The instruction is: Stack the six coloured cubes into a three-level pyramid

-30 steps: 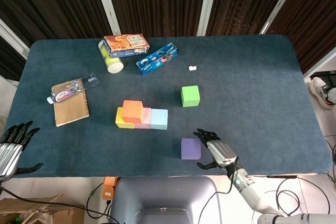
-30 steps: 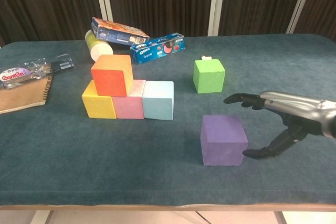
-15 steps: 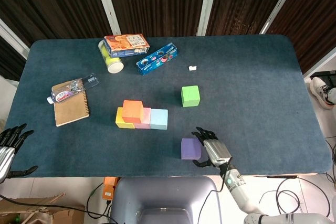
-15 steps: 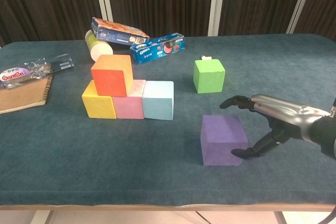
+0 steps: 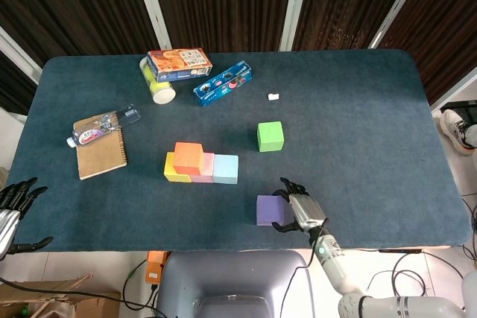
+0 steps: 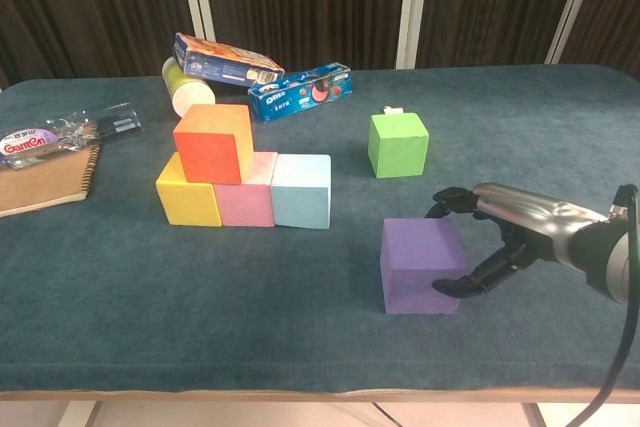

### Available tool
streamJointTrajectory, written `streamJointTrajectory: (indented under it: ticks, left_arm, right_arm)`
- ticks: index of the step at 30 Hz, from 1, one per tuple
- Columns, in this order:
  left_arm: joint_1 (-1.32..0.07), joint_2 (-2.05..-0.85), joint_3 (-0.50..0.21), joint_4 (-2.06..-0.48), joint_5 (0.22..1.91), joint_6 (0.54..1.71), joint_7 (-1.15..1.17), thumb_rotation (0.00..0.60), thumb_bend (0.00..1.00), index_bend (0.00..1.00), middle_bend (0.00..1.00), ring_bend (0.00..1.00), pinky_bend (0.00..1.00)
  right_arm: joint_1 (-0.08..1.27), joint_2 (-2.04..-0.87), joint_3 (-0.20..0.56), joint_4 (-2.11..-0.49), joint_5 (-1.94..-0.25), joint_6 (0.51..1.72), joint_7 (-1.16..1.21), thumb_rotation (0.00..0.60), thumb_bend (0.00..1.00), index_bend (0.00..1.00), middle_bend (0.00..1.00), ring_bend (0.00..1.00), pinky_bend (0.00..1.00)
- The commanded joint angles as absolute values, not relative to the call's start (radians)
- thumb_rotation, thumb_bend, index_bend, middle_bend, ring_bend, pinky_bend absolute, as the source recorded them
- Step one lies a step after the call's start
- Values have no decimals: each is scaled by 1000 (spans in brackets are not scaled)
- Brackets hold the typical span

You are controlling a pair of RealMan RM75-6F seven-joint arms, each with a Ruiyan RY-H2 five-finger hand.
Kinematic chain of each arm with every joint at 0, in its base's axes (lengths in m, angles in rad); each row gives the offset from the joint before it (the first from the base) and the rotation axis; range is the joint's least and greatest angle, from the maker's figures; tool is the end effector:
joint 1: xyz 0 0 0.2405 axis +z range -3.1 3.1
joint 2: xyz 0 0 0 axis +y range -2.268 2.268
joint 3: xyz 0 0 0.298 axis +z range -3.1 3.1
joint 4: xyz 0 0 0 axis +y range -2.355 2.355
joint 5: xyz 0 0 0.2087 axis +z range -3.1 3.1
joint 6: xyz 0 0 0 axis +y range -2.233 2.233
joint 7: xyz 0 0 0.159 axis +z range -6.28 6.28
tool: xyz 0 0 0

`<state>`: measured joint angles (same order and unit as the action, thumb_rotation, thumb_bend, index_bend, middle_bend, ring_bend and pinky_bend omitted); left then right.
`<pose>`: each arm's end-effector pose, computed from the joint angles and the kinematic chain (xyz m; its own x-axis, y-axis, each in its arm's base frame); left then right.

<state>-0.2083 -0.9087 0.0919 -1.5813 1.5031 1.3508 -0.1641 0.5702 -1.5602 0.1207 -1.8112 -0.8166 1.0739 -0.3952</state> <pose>-0.3632 0.2115 0.2261 0.4796 0.1961 0.8553 0.8767 -0.0653 -0.4767 -0.2006 -0.2915 -0.0407 0.0903 -0.5191 0.8499 -0.9957 -0.0312 0.0867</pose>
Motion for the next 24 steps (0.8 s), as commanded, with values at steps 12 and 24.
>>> streamJointTrajectory:
  ticks: [12, 24]
  left_arm:
    - [-194, -902, 78, -1570, 1472, 1307, -154, 507, 2, 162, 9, 0, 84]
    - [-192, -928, 58, -1516, 1428, 1249, -195, 506, 5, 162, 9, 0, 84]
  right_arm:
    - [533, -1451, 159, -1891, -921, 1108, -282, 566, 245, 502, 14, 0, 0]
    - [725, -1355, 353, -1916, -688, 1042, -408, 566, 271, 482, 15, 0, 0]
